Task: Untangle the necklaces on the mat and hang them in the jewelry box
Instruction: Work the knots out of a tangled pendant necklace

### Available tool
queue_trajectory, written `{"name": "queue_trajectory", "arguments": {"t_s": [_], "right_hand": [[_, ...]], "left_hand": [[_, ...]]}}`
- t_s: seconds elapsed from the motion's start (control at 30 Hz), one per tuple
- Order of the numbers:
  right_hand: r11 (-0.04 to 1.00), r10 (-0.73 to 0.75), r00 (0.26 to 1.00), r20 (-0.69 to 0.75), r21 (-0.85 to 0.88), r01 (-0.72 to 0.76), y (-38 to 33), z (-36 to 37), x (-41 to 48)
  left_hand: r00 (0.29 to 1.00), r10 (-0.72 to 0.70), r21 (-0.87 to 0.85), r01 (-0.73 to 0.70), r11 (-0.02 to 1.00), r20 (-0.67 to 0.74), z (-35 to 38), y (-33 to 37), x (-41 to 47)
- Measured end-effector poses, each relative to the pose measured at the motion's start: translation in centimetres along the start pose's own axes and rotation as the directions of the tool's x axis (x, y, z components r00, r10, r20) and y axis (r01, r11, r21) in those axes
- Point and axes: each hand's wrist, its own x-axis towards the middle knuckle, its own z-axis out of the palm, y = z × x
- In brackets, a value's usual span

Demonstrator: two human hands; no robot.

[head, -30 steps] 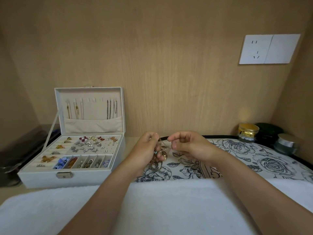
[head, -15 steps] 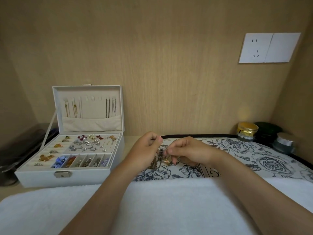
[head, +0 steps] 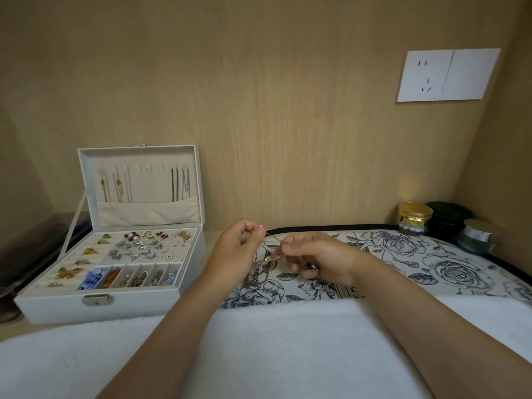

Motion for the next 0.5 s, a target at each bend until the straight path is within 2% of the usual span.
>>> {"name": "queue_trajectory", "arguments": {"t_s": [0.17,0.3,0.5], "right_hand": [[0.996,-0.033,0.998,0.060,0.081,0.028,0.4,0.0,0.2],[0.998,-0.020,0.997,-0.077,0.063,0.025,0.2,0.3,0.3],[0.994,0.042,0.979,-0.197,0.104,-0.021,0.1,0.5,0.5]], "left_hand": [[0.997,0.059,0.066,-0.063,0.996,0.055,-0.7,-0.4,0.2],[0.976,0.158,0.239,-0.190,0.952,0.147,-1.4,-0.8,0.3],[0.982,0.140,0.252,-0.169,0.953,0.128,-0.7,-1.3,0.4]]}}
